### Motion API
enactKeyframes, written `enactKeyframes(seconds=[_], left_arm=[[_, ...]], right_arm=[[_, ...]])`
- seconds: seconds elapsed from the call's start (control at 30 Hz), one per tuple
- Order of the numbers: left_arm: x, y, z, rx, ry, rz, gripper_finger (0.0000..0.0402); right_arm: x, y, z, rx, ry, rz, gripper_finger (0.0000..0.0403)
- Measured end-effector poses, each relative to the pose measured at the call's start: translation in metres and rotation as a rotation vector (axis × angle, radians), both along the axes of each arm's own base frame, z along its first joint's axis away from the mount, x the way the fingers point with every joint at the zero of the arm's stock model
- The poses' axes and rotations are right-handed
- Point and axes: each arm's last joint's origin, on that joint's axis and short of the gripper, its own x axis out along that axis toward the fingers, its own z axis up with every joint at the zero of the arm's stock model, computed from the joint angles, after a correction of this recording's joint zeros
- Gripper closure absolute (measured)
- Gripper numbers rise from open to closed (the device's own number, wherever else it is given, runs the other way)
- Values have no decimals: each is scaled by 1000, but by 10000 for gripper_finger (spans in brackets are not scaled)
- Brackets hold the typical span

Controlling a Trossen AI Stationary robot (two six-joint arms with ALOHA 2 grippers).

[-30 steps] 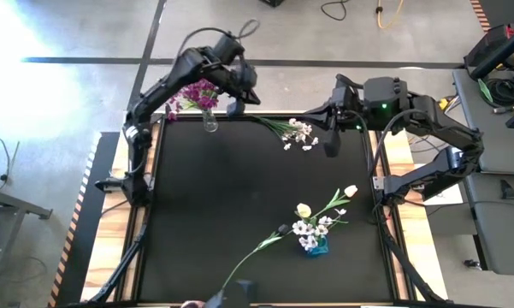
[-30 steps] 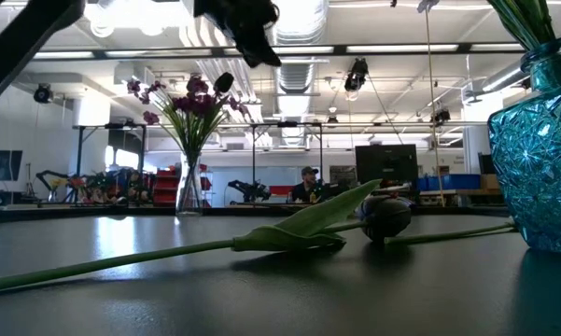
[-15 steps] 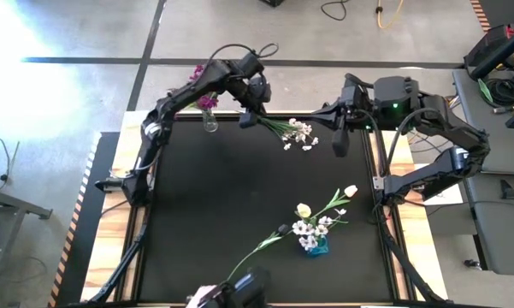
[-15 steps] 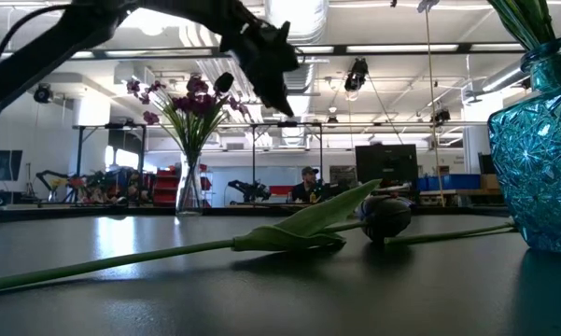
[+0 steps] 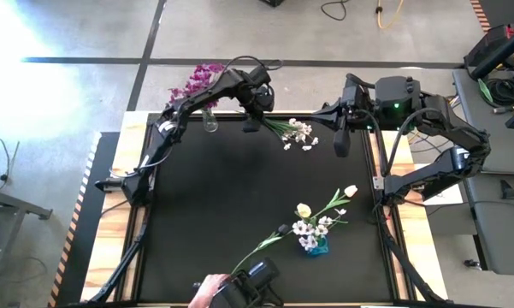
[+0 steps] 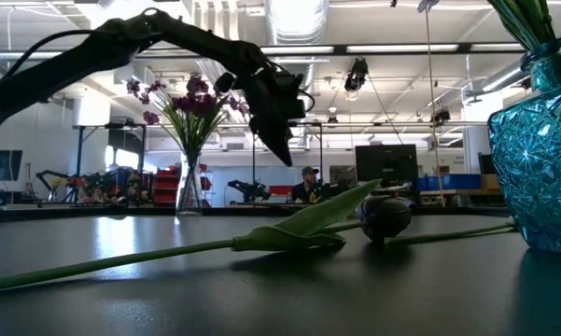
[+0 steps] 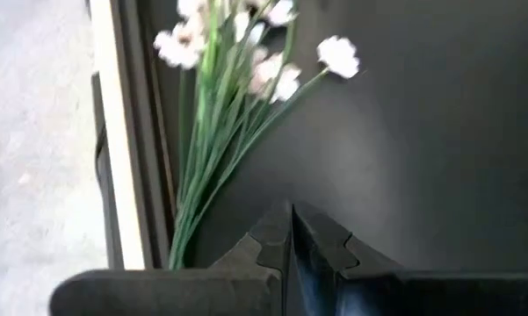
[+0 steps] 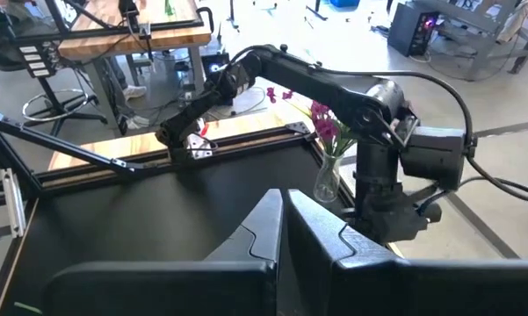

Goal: Sort flowers into vase by color
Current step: Put the white flowers into the blue vase

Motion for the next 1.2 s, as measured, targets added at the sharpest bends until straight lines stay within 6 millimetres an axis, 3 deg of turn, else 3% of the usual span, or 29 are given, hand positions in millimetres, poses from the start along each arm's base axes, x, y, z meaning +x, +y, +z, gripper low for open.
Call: enactKeyframes(seconds=[0.13,0.3,0.53,0.83,1.07,1.2], left_arm=[[2,6,-9,34,22,25,388],[3,8,-4,93,19,24,357],[9,-10,26,185,-14,-9,343],[14,-42,72,282,-137,-75,396],[17,-47,55,261,-50,-158,401],[26,-66,50,194,-41,-163,401]], right_arm=[[0,0,0,0,1,1,390],[0,0,-1,-4,7,10,390],[0,0,-1,-26,14,24,390],[0,1,-1,-41,24,54,390],[0,2,-1,-32,23,77,390],[0,2,-3,-18,34,73,390]])
